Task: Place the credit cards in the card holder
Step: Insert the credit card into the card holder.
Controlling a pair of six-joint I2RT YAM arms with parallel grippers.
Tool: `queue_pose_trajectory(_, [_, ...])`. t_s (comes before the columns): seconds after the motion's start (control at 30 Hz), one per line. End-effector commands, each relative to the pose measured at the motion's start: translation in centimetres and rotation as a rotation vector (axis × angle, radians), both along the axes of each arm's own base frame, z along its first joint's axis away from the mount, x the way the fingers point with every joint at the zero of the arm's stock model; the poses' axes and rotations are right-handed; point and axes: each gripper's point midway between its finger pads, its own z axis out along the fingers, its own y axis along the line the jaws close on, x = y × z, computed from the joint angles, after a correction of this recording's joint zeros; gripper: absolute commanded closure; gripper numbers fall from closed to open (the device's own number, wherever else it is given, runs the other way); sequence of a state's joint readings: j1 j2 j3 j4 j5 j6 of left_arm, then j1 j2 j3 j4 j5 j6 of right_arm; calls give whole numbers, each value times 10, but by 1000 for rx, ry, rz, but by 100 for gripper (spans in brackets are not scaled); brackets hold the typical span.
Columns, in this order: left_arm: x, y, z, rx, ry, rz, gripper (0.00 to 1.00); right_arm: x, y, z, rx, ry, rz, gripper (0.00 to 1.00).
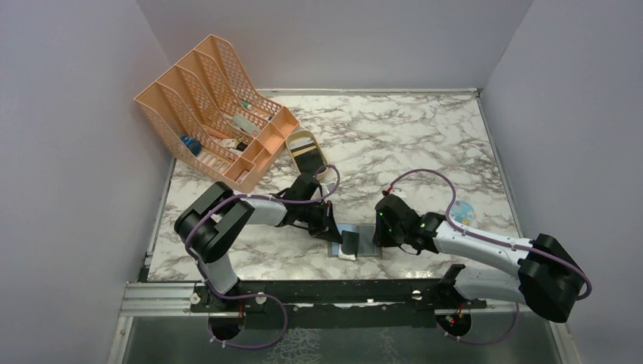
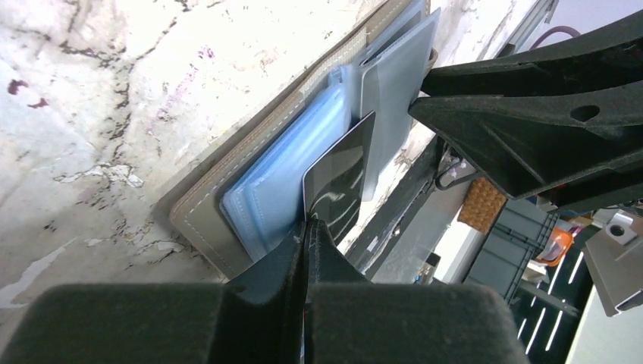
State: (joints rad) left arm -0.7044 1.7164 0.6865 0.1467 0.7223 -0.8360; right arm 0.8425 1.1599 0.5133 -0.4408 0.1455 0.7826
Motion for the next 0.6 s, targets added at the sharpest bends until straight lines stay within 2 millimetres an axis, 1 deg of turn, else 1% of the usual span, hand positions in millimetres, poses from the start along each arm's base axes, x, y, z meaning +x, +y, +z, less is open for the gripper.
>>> queue_pose_trajectory(0.0, [13,-8,-2,20,-39,50,100,-8,3,-7,22,36,7,75])
queue_pose_trajectory(0.17, [20,-12,-2,23,-45,87,100,-9,3,-7,30,38,8,75])
queue_pose_trajectory(0.4, [28,-13,3,17,-60,136,100,-9,3,-5,37,32,7,75])
queue_pose_trajectory(0.57, [28,-15,1,12,-54,149,100,-11,4,-6,50,41,4,75])
